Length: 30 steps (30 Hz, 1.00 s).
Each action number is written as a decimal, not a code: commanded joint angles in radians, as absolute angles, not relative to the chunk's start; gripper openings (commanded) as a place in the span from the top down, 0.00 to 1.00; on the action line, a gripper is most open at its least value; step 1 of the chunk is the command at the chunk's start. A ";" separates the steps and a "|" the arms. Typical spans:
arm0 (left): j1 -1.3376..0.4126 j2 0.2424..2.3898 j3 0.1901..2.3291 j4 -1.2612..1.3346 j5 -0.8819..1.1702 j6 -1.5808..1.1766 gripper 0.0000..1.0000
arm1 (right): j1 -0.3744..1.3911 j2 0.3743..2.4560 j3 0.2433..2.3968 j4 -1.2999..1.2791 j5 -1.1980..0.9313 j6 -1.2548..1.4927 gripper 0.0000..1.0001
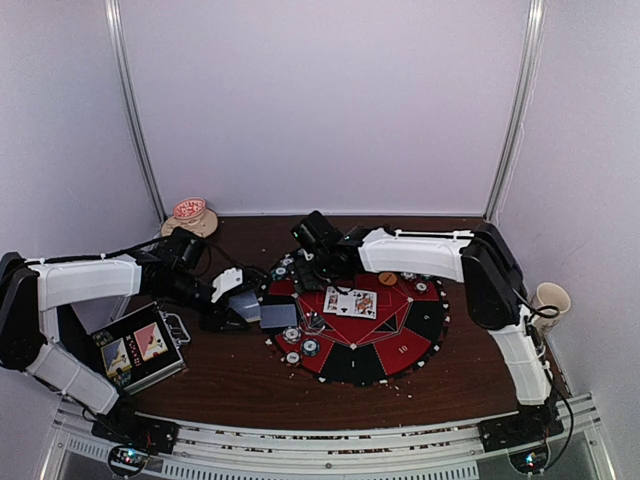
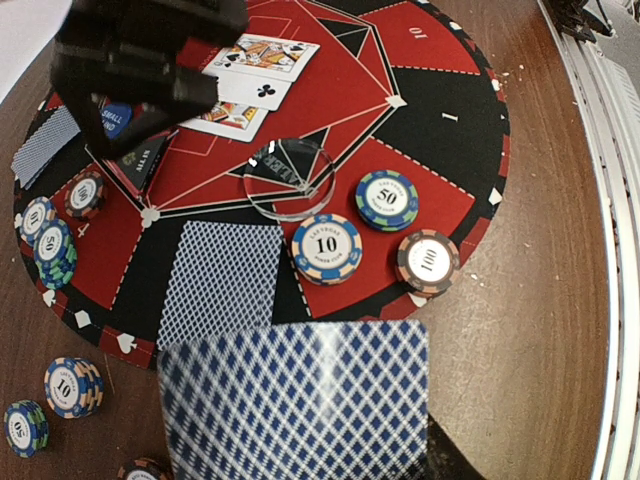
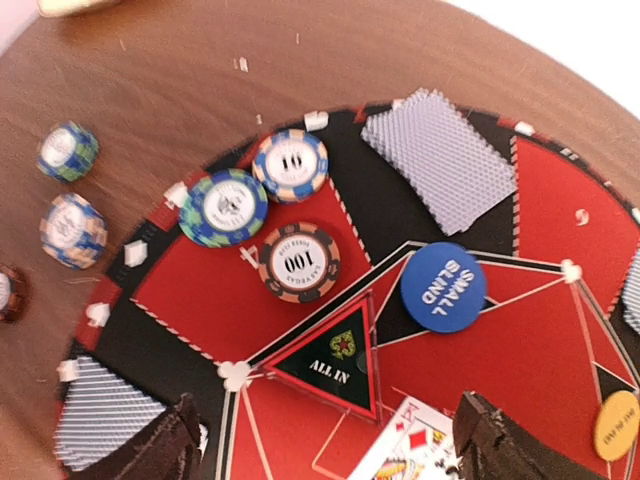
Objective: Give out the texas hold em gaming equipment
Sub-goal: Place the all-in button in the small blind area, then pick up the poker card from the face-down deck piles.
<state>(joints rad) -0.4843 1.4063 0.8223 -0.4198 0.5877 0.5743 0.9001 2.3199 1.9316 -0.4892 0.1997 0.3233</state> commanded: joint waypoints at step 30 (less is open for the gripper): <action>-0.480 1.387 0.819 -0.393 0.605 0.578 0.55 | 1.028 1.994 1.321 0.381 -0.341 0.661 0.11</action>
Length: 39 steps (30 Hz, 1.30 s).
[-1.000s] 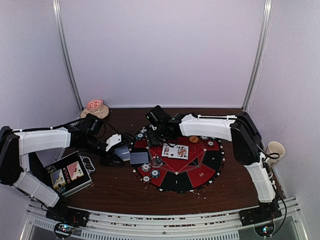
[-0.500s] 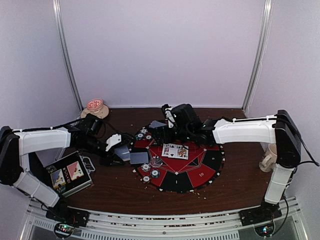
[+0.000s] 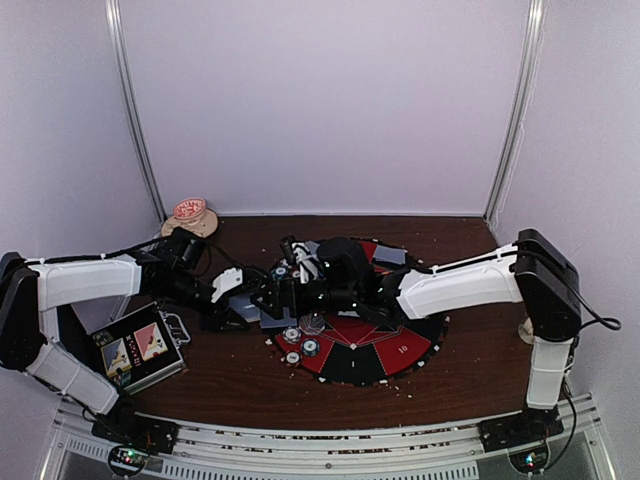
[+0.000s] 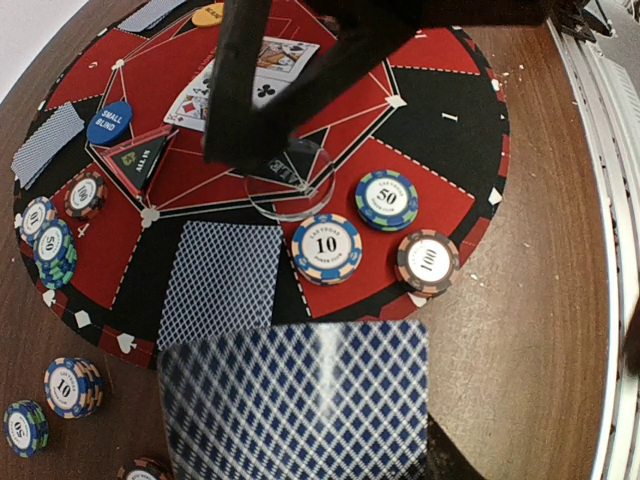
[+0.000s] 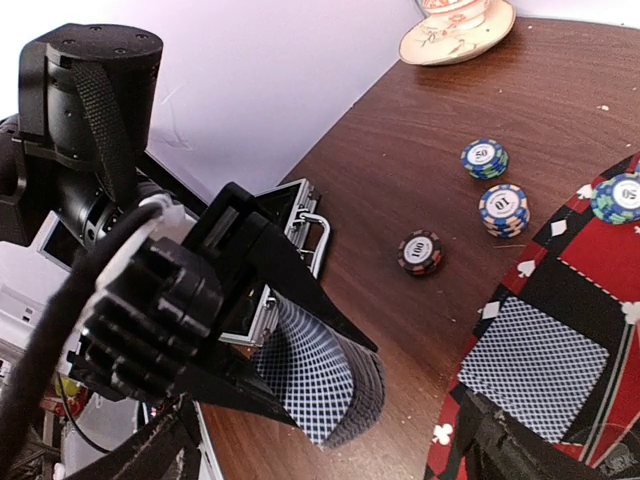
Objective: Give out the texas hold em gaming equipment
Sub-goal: Pick up the poker card from the face-down deck piles.
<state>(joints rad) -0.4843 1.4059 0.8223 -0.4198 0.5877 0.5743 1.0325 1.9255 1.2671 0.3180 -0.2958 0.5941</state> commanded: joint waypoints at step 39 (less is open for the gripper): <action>-0.479 1.394 0.821 -0.393 0.610 0.580 0.54 | 0.986 2.109 1.427 0.274 -0.347 0.684 0.63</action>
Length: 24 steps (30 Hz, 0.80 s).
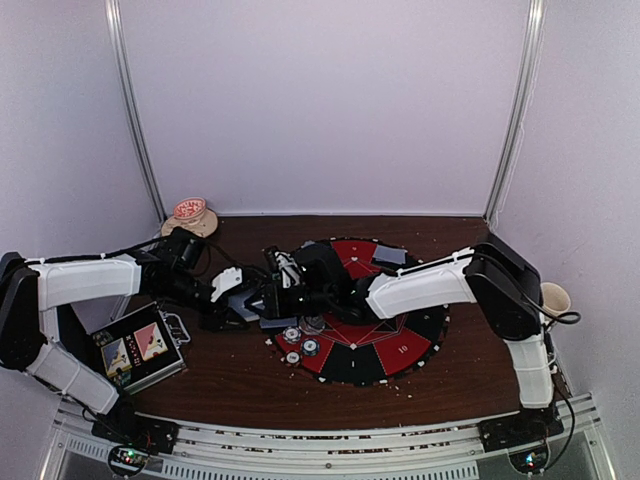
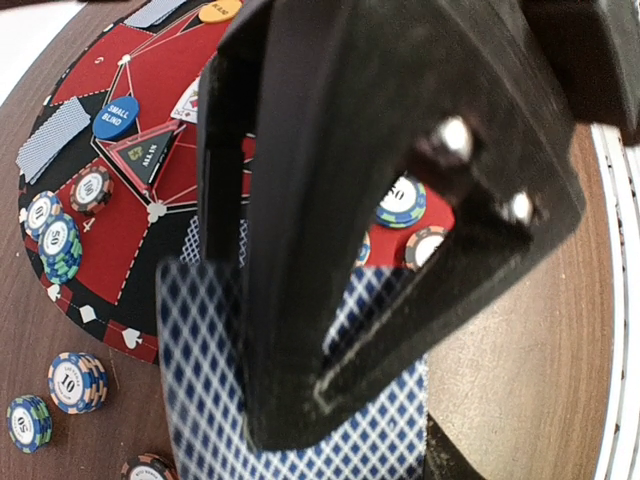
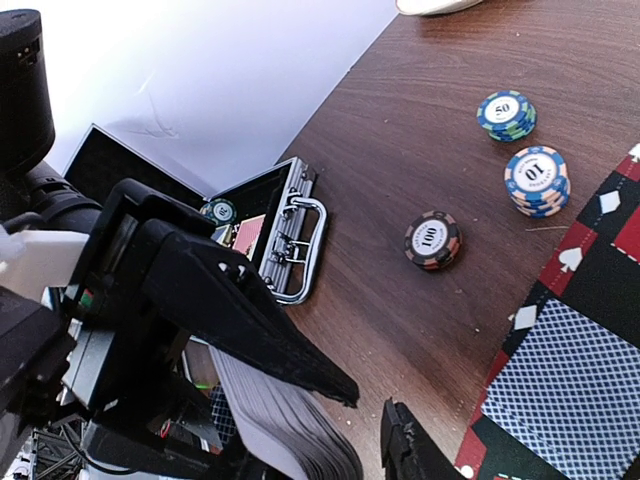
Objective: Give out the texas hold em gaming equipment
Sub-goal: Pick up the poker card from the face-down deck piles.
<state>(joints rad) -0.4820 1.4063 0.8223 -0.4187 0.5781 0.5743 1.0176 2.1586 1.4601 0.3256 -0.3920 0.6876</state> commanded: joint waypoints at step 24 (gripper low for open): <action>-0.479 1.399 0.822 -0.393 0.608 0.580 0.54 | 0.999 2.033 1.491 0.138 -0.472 0.555 0.52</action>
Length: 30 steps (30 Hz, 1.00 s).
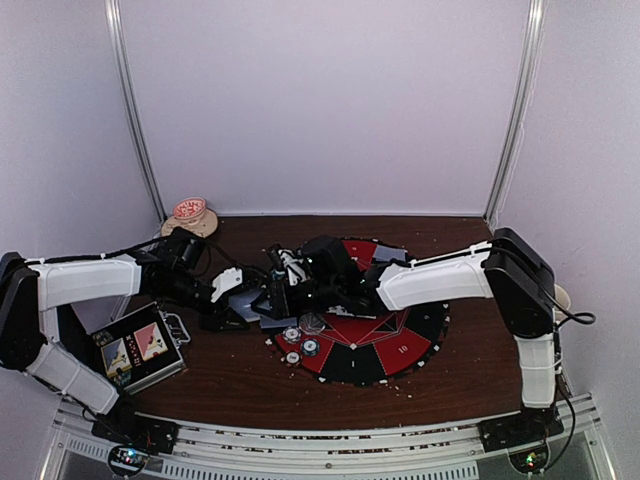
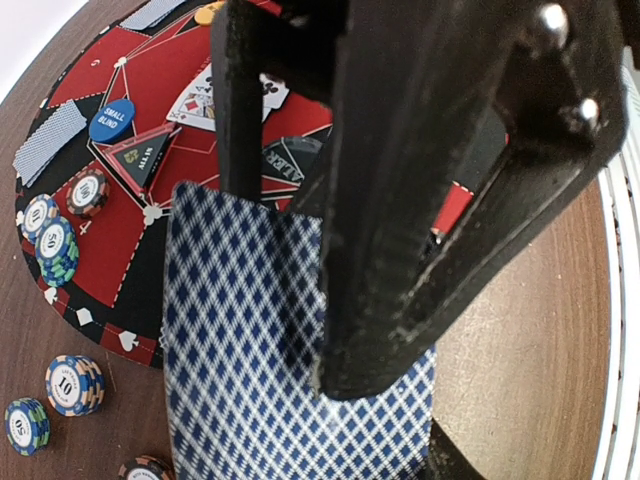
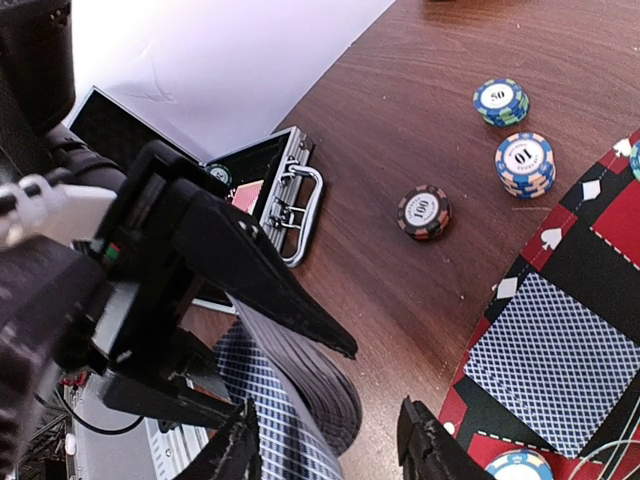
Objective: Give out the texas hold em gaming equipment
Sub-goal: Pick up the poker card from the face-down deck piles.
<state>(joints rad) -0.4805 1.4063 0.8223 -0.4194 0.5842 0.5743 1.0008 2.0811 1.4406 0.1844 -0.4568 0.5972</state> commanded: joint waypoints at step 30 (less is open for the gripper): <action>-0.479 1.405 0.822 -0.393 0.607 0.580 0.54 | 0.971 1.995 1.504 0.050 -0.551 0.430 1.00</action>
<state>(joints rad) -0.4805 1.4067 0.8223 -0.4183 0.5835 0.5743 0.9810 2.0575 1.5280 0.0261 -0.5236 0.4511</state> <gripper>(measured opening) 0.457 0.015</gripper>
